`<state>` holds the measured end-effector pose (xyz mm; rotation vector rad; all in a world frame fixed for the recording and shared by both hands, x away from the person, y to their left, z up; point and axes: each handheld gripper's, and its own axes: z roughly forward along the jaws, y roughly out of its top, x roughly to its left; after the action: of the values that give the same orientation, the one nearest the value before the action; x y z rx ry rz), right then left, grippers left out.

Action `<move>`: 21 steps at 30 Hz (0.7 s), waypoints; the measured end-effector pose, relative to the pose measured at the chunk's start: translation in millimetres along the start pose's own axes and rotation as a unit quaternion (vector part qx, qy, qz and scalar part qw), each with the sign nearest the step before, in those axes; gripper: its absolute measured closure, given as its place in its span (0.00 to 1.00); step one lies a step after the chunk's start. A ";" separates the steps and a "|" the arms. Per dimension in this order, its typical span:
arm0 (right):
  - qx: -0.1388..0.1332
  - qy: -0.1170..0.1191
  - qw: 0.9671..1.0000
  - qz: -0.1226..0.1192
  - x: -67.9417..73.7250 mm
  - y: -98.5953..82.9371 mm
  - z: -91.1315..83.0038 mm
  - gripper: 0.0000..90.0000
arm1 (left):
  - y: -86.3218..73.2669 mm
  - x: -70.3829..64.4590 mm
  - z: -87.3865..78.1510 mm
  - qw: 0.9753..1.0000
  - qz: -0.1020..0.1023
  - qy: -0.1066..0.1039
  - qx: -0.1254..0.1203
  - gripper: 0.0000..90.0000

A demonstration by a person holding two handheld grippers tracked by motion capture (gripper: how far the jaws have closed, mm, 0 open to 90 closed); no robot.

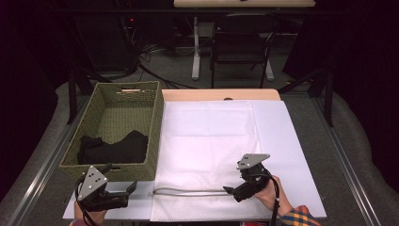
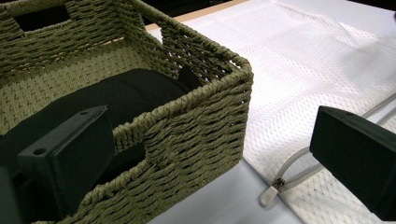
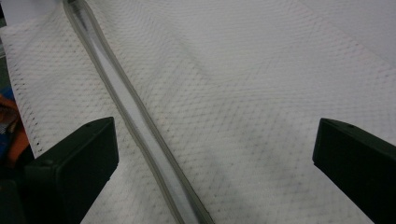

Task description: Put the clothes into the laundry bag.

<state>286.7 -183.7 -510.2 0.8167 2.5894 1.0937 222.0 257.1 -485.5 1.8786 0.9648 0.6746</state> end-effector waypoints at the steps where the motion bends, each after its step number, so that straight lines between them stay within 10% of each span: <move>1: 0.003 0.002 1.000 0.000 0.1 0.9 3.7 0.00 | 0.0 -0.2 -0.1 1.000 -0.001 -0.001 -0.001 0.00; 21: 0.073 0.032 0.997 -0.017 2.0 3.7 51.5 0.07 | 0.3 0.7 0.4 1.000 -0.003 0.001 -0.002 0.00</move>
<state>306.9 -149.8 -543.6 0.7760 2.7513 0.9457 222.7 257.4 -485.4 1.8712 0.9681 0.6746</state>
